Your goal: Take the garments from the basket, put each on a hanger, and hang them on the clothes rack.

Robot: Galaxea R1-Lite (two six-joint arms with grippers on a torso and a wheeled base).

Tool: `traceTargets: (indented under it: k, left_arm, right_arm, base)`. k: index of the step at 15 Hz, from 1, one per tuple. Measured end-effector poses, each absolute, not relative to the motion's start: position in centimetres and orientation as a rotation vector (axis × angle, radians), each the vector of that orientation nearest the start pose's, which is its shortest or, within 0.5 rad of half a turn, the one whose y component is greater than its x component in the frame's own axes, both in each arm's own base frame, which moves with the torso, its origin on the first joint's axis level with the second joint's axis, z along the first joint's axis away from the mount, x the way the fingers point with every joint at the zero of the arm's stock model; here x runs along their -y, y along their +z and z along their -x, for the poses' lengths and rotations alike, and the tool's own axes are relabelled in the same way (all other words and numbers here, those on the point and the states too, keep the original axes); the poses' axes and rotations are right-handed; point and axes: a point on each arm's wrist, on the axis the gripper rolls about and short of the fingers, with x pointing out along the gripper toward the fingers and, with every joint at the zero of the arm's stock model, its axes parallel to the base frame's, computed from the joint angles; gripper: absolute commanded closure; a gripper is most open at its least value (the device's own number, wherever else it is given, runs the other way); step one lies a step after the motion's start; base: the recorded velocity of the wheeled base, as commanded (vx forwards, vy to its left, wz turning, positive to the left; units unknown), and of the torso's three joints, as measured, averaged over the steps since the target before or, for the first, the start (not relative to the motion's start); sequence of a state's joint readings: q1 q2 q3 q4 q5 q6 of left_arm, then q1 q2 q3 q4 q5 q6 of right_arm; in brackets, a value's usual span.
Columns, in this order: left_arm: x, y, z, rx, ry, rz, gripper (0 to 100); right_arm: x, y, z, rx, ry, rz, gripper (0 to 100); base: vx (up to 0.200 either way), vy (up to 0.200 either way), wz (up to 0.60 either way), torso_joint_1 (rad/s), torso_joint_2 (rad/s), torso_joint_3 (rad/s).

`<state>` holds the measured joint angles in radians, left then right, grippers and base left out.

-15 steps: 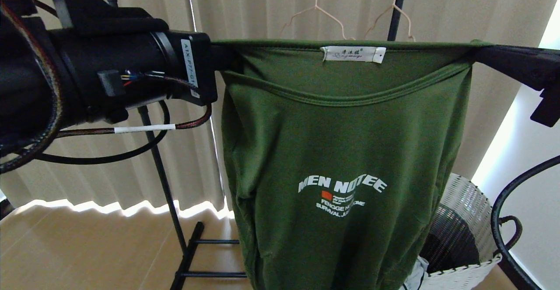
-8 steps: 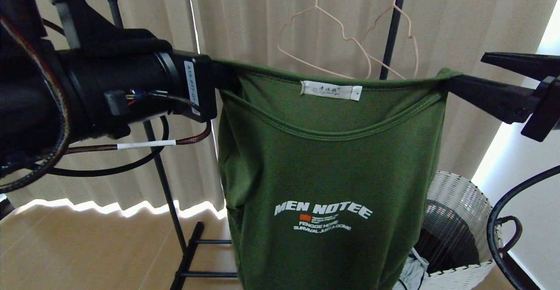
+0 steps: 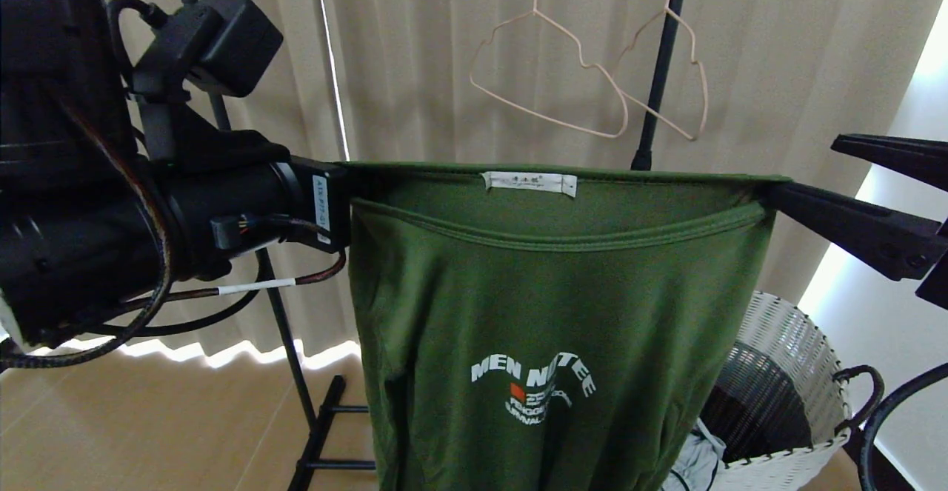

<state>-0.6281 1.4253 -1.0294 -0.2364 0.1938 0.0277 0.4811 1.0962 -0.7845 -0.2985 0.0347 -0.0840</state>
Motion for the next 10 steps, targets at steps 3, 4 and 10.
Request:
traceTargets:
  k: [3, 4, 10]
  left_arm:
    - [14.2, 28.3, -20.9, -0.11, -0.419, -0.082, 100]
    - [14.2, 28.2, -21.0, -0.111, -0.418, -0.083, 100]
    - [13.4, 27.4, -20.2, -0.156, -0.407, -0.115, 100]
  right_arm:
    - [-6.8, 27.3, -12.8, -0.014, 0.516, 0.09, 0]
    - [-6.7, 27.1, -12.5, -0.016, 0.518, 0.091, 0]
    - [-5.7, 25.4, -12.1, -0.112, 0.453, 0.134, 0]
  base:
    - [0.0, 0.0, 0.0, 0.0, 0.0, 0.0]
    - [0.0, 0.0, 0.0, 0.0, 0.0, 0.0]
    - [0.0, 0.0, 0.0, 0.0, 0.0, 0.0]
